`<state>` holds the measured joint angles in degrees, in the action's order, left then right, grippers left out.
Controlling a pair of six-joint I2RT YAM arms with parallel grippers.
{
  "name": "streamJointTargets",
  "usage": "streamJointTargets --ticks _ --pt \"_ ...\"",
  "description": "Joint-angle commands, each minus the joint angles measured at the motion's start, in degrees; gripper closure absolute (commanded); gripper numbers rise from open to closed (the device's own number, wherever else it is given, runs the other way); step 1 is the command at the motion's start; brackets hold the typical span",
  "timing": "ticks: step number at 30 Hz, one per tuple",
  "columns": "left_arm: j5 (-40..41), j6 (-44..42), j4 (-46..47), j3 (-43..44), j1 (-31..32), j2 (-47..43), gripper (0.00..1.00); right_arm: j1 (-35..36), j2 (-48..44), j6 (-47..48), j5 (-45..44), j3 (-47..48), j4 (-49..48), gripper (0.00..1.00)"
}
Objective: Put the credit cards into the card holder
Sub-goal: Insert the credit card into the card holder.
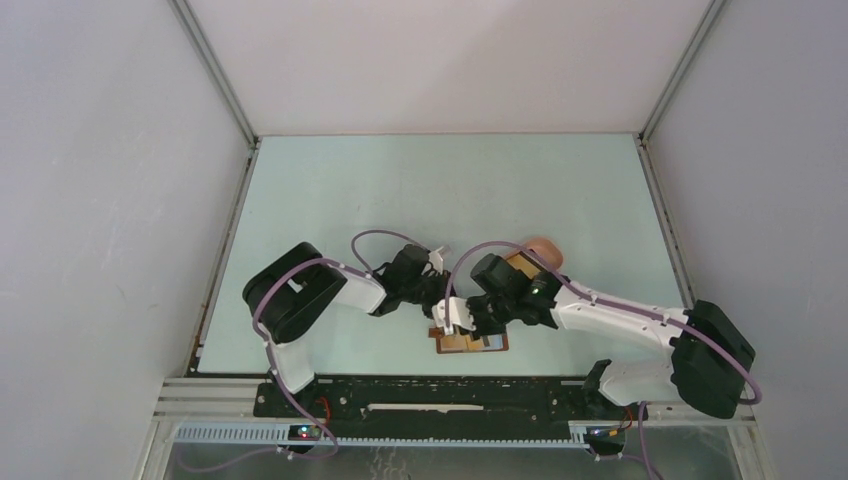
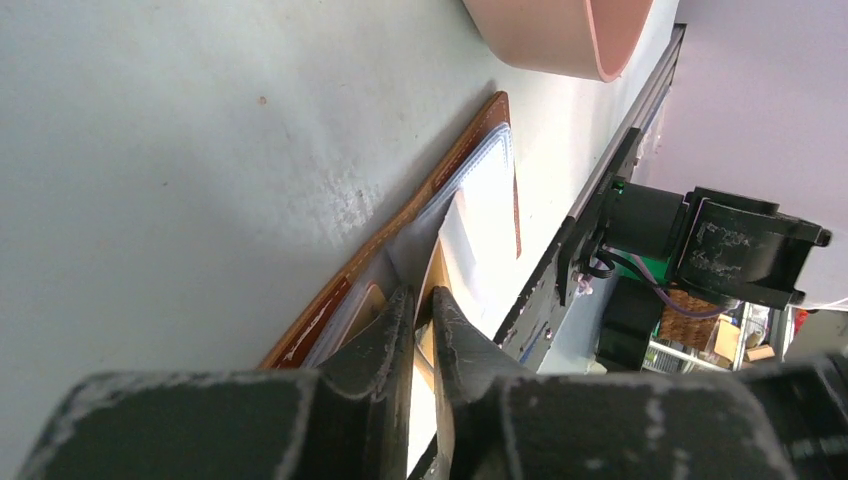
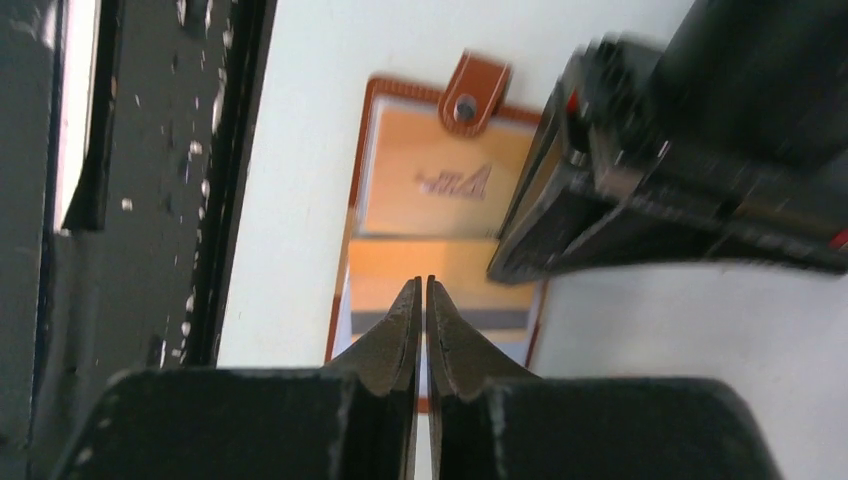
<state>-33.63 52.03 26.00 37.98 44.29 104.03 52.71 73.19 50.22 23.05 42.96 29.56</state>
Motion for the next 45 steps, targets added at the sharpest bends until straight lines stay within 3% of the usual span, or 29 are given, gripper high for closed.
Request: streamJointTargets --ticks 1,12,34,40,45 --pt "2.05 -2.27 -1.13 1.24 0.27 1.44 0.83 4.29 3.48 -1.28 0.3 3.88 -6.42 0.89" --pt "1.84 -2.37 -0.1 0.69 0.18 1.65 0.75 8.29 13.76 -0.43 -10.05 6.43 -7.08 0.92" --pt "2.29 -3.34 -1.13 1.11 -0.26 1.95 0.6 7.11 9.56 0.54 -16.96 3.28 1.92 0.97" --pt "3.54 -3.38 -0.77 0.62 -0.39 -0.41 0.59 4.0 7.2 -0.81 -15.4 3.25 4.14 0.96" --pt "7.72 -4.95 0.39 -2.46 -0.42 -9.13 0.56 -3.28 -2.19 -2.99 -0.66 4.62 8.16 0.85"
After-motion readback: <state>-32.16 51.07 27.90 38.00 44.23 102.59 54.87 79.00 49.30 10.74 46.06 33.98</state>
